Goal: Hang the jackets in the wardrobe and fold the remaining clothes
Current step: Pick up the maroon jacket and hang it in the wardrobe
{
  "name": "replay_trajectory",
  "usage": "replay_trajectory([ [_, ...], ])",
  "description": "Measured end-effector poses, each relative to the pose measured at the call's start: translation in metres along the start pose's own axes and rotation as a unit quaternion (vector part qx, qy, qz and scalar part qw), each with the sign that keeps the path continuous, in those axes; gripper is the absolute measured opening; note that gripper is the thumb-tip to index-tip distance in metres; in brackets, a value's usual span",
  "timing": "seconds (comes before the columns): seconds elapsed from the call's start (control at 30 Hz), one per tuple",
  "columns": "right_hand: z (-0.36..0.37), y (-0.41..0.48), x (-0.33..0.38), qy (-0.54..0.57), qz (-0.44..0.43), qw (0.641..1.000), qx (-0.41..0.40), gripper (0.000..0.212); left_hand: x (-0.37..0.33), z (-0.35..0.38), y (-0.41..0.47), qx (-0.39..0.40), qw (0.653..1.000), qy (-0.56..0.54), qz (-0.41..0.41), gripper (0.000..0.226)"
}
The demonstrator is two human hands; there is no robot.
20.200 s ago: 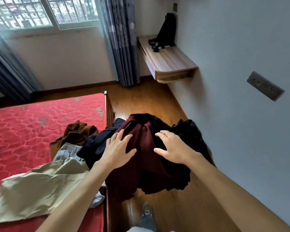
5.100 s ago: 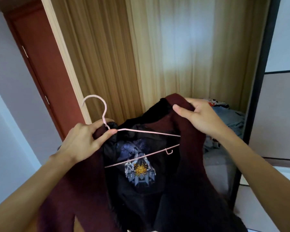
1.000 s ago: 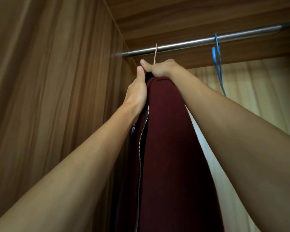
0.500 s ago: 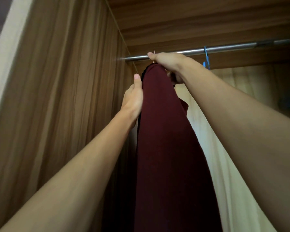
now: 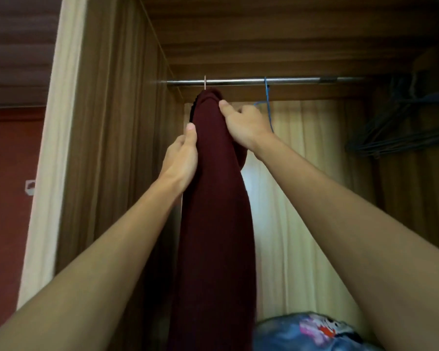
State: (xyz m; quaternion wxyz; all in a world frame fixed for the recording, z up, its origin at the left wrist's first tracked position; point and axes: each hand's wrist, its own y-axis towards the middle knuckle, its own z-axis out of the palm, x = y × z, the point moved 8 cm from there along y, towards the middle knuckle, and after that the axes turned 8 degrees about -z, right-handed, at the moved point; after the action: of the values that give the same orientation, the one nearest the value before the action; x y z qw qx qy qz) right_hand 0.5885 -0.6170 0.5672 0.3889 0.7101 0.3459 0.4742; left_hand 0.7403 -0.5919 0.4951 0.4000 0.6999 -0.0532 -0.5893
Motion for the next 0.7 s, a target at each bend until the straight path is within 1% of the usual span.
replay_trajectory([
  [0.2,-0.008,-0.07,-0.004,-0.04,-0.011,0.998,0.044,0.049,0.013,-0.008,-0.062,0.017,0.999,0.051,-0.008,0.057],
  [0.23,-0.009,-0.08,-0.007,-0.035,-0.003,0.998,0.047,0.047,0.015,-0.012,-0.071,0.017,0.998,0.06,-0.006,0.057],
  [0.33,-0.019,-0.119,-0.015,0.003,0.017,1.0,0.025,0.031,0.022,-0.022,-0.103,0.015,0.995,0.102,-0.011,0.057],
  [0.4,-0.025,-0.146,-0.016,0.007,0.015,1.0,0.025,0.03,0.027,-0.025,-0.126,0.024,0.991,0.134,-0.014,0.056],
  [0.5,-0.025,-0.188,-0.019,0.014,0.018,0.998,0.056,0.037,0.035,-0.032,-0.162,0.018,0.983,0.181,-0.019,0.049],
  [0.7,-0.004,-0.258,-0.022,-0.064,-0.064,0.981,0.173,0.047,0.064,-0.042,-0.223,0.001,0.962,0.266,-0.062,0.049],
])
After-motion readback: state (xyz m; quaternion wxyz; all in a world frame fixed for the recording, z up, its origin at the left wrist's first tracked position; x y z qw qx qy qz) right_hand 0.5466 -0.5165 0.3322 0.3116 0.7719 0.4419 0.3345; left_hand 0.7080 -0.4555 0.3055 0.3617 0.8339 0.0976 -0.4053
